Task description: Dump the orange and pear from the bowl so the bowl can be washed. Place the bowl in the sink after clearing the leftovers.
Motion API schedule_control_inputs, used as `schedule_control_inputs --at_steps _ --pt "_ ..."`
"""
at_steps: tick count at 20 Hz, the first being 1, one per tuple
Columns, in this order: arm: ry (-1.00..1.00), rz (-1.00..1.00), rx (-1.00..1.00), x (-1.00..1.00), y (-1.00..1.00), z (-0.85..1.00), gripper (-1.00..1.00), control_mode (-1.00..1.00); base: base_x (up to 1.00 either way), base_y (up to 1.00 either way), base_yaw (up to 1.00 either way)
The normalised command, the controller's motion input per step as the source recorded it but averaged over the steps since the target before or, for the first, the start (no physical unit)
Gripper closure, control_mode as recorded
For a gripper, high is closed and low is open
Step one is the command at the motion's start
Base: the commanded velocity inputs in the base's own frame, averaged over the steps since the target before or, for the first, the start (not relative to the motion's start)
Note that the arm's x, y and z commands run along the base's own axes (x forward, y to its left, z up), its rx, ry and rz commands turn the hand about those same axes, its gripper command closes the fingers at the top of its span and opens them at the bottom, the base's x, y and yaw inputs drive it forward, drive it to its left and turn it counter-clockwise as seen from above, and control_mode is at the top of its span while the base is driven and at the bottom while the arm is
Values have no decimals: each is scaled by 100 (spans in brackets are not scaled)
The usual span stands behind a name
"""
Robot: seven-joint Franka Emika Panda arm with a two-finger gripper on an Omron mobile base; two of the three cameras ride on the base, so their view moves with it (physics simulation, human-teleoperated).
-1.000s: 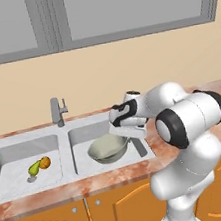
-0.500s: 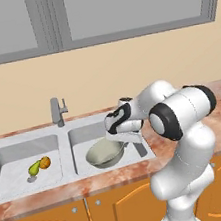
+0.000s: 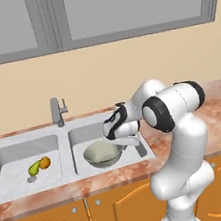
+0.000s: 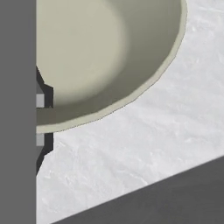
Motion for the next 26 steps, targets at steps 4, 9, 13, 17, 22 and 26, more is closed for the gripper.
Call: schedule_control_inputs --at_steps 4,9,13,17,22,26 --pt "0 0 -6 1 0 -35 100 -100 0 0 0" --pt "0 0 0 8 0 0 -100 -100 0 0 0" --pt "-2 0 0 0 0 48 -100 -100 0 0 0" --pt "-4 -3 0 -1 0 83 -100 -100 0 0 0" --pt "-8 -6 0 -14 0 97 -100 -100 0 0 0" --pt "-17 -3 0 -53 0 100 -100 -100 0 0 0"
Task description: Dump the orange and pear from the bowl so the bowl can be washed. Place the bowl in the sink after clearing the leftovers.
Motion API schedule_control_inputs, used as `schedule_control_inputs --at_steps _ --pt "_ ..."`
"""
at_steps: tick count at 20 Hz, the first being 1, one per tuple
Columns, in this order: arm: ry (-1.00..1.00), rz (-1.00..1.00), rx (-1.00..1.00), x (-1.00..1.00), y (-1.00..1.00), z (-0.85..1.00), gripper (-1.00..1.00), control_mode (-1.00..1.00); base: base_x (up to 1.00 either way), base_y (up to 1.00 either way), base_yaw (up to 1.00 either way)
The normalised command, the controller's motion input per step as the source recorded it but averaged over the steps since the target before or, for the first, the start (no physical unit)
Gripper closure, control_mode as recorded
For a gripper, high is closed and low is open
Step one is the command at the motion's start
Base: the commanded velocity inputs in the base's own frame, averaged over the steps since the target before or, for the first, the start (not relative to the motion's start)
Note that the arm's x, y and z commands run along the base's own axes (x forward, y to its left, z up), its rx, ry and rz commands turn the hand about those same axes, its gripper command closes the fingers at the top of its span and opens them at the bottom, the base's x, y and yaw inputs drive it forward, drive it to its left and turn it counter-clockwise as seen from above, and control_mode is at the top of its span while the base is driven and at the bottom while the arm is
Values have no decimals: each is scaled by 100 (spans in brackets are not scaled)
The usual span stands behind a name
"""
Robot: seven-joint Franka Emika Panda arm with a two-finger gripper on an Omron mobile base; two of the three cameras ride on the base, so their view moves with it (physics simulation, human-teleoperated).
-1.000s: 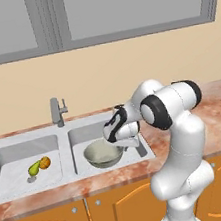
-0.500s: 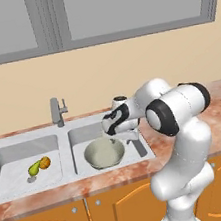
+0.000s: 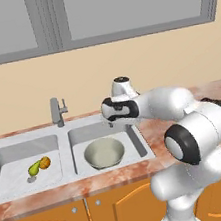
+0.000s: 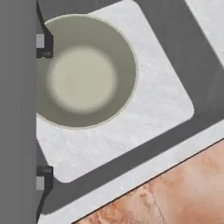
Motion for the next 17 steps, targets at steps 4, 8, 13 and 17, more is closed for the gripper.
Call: schedule_control_inputs --at_steps 4,8,13,17 --pt "-29 -3 0 -94 0 100 -100 -100 0 0 0" --pt "-37 0 0 -100 -12 93 -100 -100 0 0 0" --pt "-48 0 0 -100 -24 51 -100 -100 0 0 0" --pt "-52 0 -2 -100 -19 28 -100 -100 0 0 0"
